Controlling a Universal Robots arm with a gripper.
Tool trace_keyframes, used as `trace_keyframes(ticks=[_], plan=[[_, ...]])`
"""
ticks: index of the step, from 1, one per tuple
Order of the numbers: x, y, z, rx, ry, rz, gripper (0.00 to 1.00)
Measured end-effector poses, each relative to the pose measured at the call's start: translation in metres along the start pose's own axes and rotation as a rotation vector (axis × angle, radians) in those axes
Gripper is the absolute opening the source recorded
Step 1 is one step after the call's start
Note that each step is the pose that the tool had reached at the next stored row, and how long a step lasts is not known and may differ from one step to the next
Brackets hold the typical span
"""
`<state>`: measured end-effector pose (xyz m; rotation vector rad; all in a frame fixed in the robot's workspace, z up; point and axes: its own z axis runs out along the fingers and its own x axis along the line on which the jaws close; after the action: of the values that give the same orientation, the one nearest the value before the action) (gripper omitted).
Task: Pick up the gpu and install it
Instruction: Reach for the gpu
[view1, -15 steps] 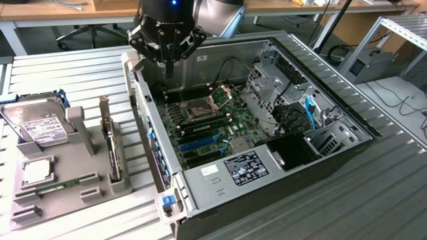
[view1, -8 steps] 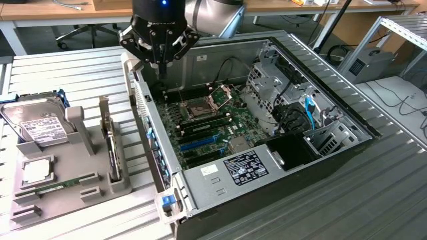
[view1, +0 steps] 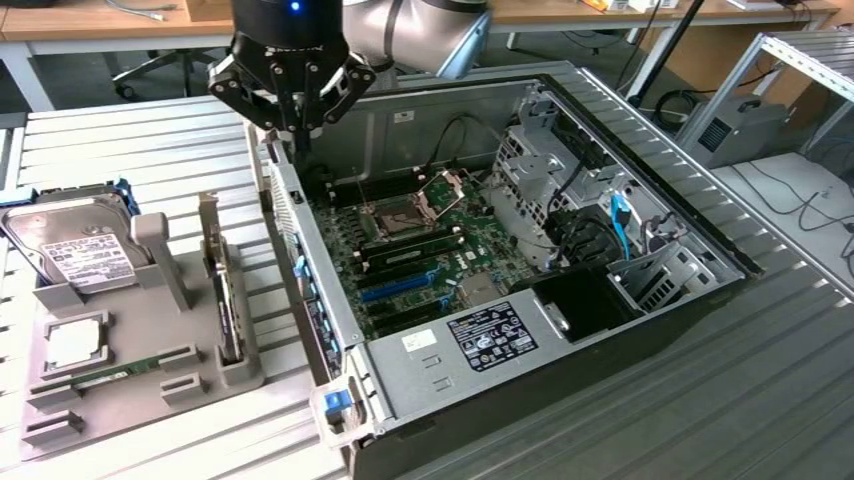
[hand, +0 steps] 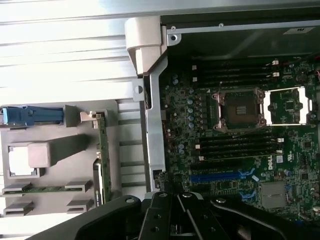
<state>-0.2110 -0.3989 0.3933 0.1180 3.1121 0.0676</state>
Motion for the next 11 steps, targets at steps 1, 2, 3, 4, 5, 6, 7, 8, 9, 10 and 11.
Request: trace_keyframes(ticks=[1,2,3,4,5,6,7,8,9,10,11], plan=[[0.002,-0.0001,0.0,0.0,0.0,0.0,0.11],[0.003,-0.0002,-0.0001,-0.0001,-0.0001,0.0,0.11],[0.004,-0.0003,-0.0001,-0.0001,-0.0001,0.0,0.11],[0.005,-0.0004,-0.0001,-0.0001,-0.0001,0.0,0.11],[0.006,-0.0005,-0.0001,-0.0001,-0.0001,0.0,0.11],[0.008,-0.0006,-0.0002,-0.0001,-0.0001,0.0,0.11],[0.009,-0.0007,-0.0002,-0.0001,-0.0001,0.0,0.11],[0.01,-0.0008,-0.0002,-0.0001,-0.0001,0.0,0.11],[0.011,-0.0009,-0.0003,0.0,-0.0001,0.0,0.11],[0.012,-0.0009,-0.0003,0.0,0.0,0.0,0.11],[0.014,-0.001,-0.0004,0.0,0.0,0.0,0.11]])
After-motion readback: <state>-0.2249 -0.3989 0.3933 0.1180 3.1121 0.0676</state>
